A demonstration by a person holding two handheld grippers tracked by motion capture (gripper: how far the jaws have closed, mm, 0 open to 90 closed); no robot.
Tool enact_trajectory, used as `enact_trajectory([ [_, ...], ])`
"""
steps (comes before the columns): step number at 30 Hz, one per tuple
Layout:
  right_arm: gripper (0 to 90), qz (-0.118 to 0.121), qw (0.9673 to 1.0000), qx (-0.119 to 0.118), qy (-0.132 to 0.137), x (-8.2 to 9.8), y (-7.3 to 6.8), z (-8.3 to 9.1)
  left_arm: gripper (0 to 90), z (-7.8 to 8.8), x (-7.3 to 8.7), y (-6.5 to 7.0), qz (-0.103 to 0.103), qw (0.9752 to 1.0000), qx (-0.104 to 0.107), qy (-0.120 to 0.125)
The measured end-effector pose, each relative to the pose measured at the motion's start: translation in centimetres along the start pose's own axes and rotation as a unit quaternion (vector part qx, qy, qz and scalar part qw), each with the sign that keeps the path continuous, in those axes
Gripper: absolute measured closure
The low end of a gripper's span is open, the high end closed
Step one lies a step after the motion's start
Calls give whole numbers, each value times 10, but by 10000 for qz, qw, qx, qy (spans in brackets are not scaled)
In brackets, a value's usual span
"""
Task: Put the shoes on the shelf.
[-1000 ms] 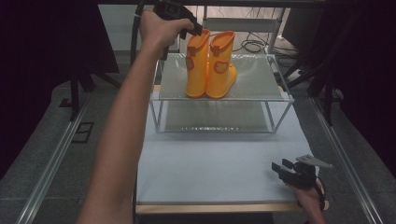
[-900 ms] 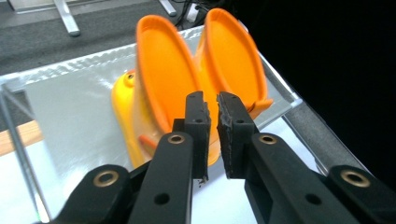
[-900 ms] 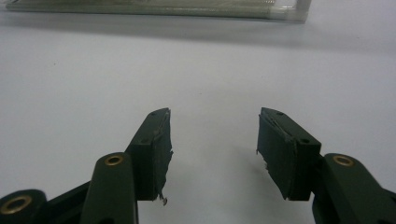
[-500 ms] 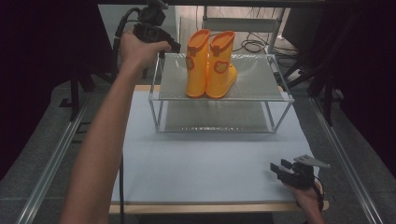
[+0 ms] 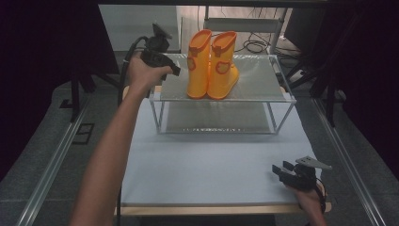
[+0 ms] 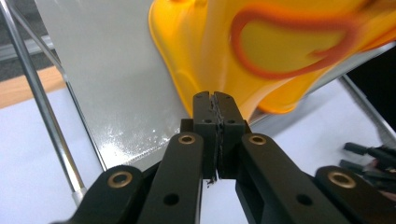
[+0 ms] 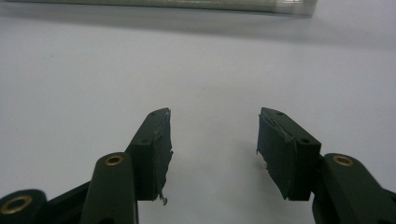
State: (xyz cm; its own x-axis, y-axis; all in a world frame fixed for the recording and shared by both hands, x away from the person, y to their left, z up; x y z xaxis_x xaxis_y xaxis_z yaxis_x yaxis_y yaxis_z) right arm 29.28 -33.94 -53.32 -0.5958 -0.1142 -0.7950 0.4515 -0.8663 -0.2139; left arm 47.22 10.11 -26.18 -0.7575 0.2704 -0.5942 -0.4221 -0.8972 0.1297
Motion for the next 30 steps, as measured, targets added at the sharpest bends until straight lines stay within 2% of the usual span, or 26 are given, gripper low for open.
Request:
enact_trajectory([
  [5, 441, 9, 10000, 14, -13, 0, 1, 0, 892, -26, 13, -3, -16, 9999, 20, -113],
  [6, 440, 5, 10000, 13, -22, 1, 0, 0, 892, -30, 16, -4, -28, 9999, -31, -133],
  [11, 440, 27, 10000, 18, -30, 1, 0, -1, 892, -51, 26, -7, 70, 9999, -52, -149],
  [14, 440, 19, 10000, 21, -50, 2, 1, -2, 892, -61, 29, -3, 129, 9998, -28, -161],
  [16, 440, 24, 10000, 25, -51, 2, 1, -3, 892, -67, 30, 1, 55, 9997, -15, -240],
  [17, 440, 29, 10000, 25, -58, 2, 0, -3, 892, -69, 30, 3, 52, 9997, -6, -254],
  [19, 440, 26, 10000, 25, -54, 2, 0, -2, 897, -72, 30, 5, -12, 9995, -127, -289],
  [21, 440, 19, 10000, 22, -49, 2, 0, -2, 898, -72, 30, 5, 62, 9995, -90, -295],
  [28, 440, 13, 10000, 9, -59, 2, 0, -3, 900, -71, 29, 10, 130, 9994, -77, -298],
  [30, 440, 22, 10000, 5, -58, 2, -1, -3, 900, -70, 28, 10, 171, 9994, 4, -301],
])
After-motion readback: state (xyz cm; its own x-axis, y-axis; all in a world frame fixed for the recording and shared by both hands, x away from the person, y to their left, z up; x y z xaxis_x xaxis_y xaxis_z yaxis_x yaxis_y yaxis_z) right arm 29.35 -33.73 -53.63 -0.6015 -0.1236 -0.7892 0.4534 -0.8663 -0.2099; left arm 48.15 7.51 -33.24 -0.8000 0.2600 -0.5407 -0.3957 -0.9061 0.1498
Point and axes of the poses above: each handheld gripper's, and its own axes: z roughly backward along the jaws, x roughly out of its underside, y roughly to its right, the point moved 3 cm from there along -z, roughly forward along the jaws, and after that the axes turned 7 degrees about -x, right-handed, at the moved point
